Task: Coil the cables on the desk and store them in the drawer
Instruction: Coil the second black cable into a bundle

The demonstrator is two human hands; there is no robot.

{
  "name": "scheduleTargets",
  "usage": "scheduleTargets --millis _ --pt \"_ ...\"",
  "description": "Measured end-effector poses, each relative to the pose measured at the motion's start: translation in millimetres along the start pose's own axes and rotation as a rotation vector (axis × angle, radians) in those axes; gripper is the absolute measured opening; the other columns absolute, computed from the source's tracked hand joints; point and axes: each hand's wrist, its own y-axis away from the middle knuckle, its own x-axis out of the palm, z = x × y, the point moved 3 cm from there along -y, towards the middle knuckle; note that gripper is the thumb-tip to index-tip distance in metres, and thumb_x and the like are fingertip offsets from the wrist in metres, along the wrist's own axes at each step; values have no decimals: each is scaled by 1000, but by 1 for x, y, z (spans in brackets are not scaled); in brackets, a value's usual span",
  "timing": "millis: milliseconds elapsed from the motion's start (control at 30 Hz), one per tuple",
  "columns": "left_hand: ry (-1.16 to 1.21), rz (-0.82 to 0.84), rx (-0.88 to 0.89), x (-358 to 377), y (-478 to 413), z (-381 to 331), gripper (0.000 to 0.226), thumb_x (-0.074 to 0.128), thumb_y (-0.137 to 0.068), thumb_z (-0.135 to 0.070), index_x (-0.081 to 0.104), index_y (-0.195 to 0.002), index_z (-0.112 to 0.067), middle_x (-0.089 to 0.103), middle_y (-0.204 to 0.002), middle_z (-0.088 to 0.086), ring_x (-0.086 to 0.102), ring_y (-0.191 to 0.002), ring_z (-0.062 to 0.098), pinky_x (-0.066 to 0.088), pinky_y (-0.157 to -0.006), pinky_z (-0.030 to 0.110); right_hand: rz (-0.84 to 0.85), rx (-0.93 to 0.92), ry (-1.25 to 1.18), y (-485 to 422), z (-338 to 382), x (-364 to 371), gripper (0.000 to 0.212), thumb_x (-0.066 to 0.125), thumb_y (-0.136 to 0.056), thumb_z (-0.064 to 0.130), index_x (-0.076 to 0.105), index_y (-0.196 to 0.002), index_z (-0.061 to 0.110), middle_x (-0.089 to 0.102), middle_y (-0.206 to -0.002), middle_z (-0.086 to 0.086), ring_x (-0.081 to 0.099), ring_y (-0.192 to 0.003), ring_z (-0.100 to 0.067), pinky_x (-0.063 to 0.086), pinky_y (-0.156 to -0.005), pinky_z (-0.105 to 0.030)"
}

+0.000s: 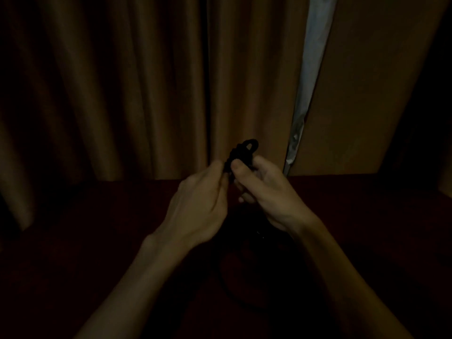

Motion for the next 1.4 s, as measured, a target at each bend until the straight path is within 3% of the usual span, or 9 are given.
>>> scheduleTargets --millis 200,367,533,667,800,933,1033,1167,1400 --pt "685 167 -271 -10 -4 1 32 43 -107 -24 61 -99 1 64 -67 2 55 -52 15 45 -52 28 165 13 -11 6 -3 -16 44 62 -98 28 55 -128 -3 60 -69 18 54 -60 2 37 -52 -13" --pt "1449 480 -472 4 0 -11 25 49 -94 -28 57 -80 -10 42 -51 -5 30 -34 1 18 -39 19 297 -12 -165 7 -4 -17 53 83 -78 47 70 -126 27 65 -88 4 45 -65 -14 25 -55 -30" --pt "1820 681 -527 13 4 -17 25 48 -98 -27 61 -82 -12 44 -51 -10 29 -35 1 23 -39 17 291 -47 -205 7 3 -17 48 74 -89 32 63 -114 -7 66 -99 -12 63 -94 -22 50 -81 -27" --pt "1417 393 -643 17 0 -13 33 46 -98 -34 64 -85 -11 47 -56 2 42 -43 11 34 -45 23 210 -70 -140 7 3 -20 23 63 -92 19 66 -107 2 68 -85 -5 66 -82 -19 54 -79 -31" --pt "883 93 -433 11 -4 -6 33 47 -103 -39 60 -119 -14 71 -82 0 68 -70 17 51 -62 31 122 -68 -190 3 -1 -22 25 64 -93 17 66 -110 0 67 -84 -19 64 -76 -35 53 -79 -49" --pt "130 -140 13 7 0 -3 44 68 -94 -39 54 -129 -16 70 -112 -8 68 -96 4 57 -74 25 9 -39 -191 -3 -10 -22 28 77 -83 32 78 -106 17 64 -102 -24 59 -98 -34 45 -90 -44" --pt "-144 -217 134 11 3 -5 46 60 -97 -37 59 -131 -6 70 -106 5 70 -84 19 59 -60 37 -33 -24 -156 -5 -10 -15 28 79 -85 33 76 -105 14 56 -85 -16 50 -70 -21 40 -64 -22" --pt "-281 -236 124 11 3 -7 35 48 -100 -22 64 -120 3 65 -84 12 61 -57 26 46 -43 29 -91 -31 -109 -6 -11 -9 19 69 -91 24 71 -101 8 43 -63 1 33 -44 -1 26 -41 -14" --pt "89 -135 -125 3 -1 -5 22 47 -104 -15 56 -85 -20 57 -64 -7 52 -49 11 37 -45 22 28 -1 -31 -1 -7 -16 39 63 -98 31 65 -114 -4 42 -77 -6 31 -59 -11 16 -58 -34"
